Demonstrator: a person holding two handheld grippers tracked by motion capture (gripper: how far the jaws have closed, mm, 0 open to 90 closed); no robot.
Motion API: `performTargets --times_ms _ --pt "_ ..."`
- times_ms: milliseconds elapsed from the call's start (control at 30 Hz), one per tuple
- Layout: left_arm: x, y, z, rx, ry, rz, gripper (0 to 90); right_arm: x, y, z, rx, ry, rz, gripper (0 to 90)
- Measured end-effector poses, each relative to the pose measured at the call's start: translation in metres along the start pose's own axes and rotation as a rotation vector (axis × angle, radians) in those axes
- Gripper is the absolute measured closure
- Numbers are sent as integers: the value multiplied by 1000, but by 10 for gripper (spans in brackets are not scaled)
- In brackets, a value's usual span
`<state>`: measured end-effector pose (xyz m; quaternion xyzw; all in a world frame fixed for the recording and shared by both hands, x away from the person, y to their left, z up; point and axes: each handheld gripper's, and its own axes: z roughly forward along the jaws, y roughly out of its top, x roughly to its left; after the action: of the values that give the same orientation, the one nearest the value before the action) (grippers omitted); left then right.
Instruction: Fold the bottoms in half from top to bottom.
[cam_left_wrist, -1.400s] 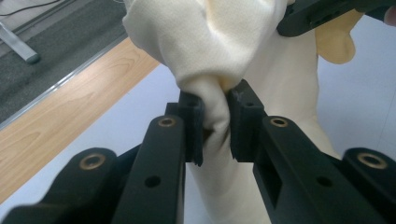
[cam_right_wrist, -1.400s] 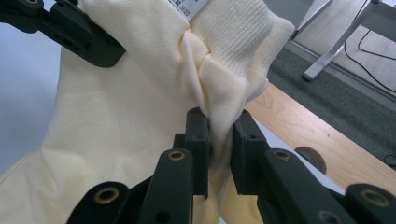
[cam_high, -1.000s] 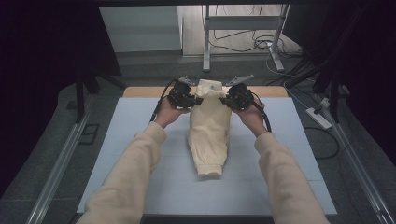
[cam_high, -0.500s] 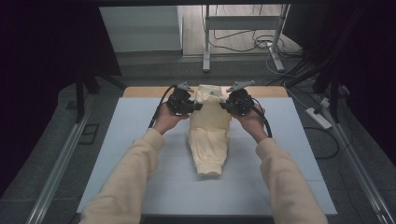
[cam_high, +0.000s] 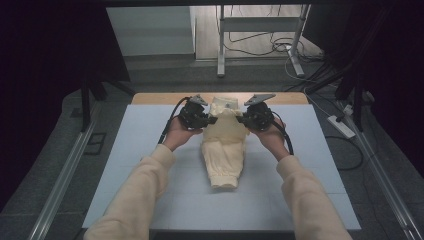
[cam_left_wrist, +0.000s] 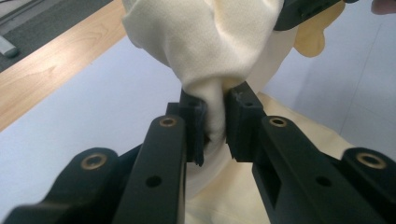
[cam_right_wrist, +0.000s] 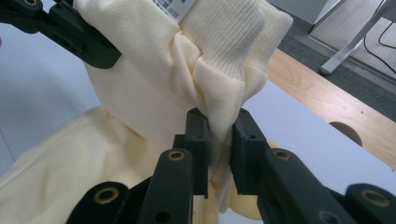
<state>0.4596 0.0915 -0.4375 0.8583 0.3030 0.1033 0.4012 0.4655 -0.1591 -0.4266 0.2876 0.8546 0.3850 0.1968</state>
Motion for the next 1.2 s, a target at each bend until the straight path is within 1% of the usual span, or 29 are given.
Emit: performTargets --times_ms 300,800,1067,1200 --pt "-4 -6 -1 -4 -12 3 782 4 -5 -3 2 13 -4 784" --pt "-12 -18 -1 -9 -32 0 781 12 -20 -7 -10 56 20 784" --pt "-17 -23 -3 -9 -35 14 781 15 -25 -9 -12 66 17 784" --pt "-18 -26 -2 -11 -42 7 781 17 -28 -10 -17 76 19 784"
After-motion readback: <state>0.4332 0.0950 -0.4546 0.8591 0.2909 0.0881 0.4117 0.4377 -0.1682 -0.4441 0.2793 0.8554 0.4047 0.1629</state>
